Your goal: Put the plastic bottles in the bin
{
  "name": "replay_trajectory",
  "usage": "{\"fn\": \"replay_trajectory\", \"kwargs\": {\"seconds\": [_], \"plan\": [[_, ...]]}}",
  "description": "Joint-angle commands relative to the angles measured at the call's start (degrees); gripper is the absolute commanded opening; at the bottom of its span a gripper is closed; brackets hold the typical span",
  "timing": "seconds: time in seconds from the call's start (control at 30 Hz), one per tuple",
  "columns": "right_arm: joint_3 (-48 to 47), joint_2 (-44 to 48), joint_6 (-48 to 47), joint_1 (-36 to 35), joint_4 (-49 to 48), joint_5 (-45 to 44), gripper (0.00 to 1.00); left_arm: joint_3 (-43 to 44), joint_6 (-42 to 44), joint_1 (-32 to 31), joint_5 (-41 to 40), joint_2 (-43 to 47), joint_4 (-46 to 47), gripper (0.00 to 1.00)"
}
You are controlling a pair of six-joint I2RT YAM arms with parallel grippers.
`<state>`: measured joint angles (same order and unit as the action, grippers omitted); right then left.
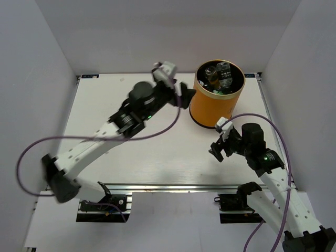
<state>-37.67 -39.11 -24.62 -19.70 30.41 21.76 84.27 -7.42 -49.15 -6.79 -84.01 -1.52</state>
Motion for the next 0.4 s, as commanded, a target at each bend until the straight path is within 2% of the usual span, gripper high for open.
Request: {"fn": "replay_trajectory", "kwargs": {"seconds": [0.0, 0.03, 0.17, 0.37], "plan": [[-0.12, 1.23, 4.32, -0.51, -4.48, -3.3, 0.9, -13.11, 1.8, 0.45, 4.94, 11.73, 0.12, 1.0], [0.23, 1.41, 4.41, -0.51, -5.01, -3.65, 0.9, -15.34, 2.67, 0.45, 4.33, 16.72, -1.11, 1.0], [0.23, 1.5, 4.32, -0.6, -6.24, -5.58, 0.9, -26.67, 4.52, 0.45, 2.74, 25.97, -6.91, 1.0], [0.23, 1.76, 5.72, -0.42, -8.09, -7.7, 0.9, -36.71, 6.45, 0.45, 2.83, 33.54, -8.25, 1.0]]}}
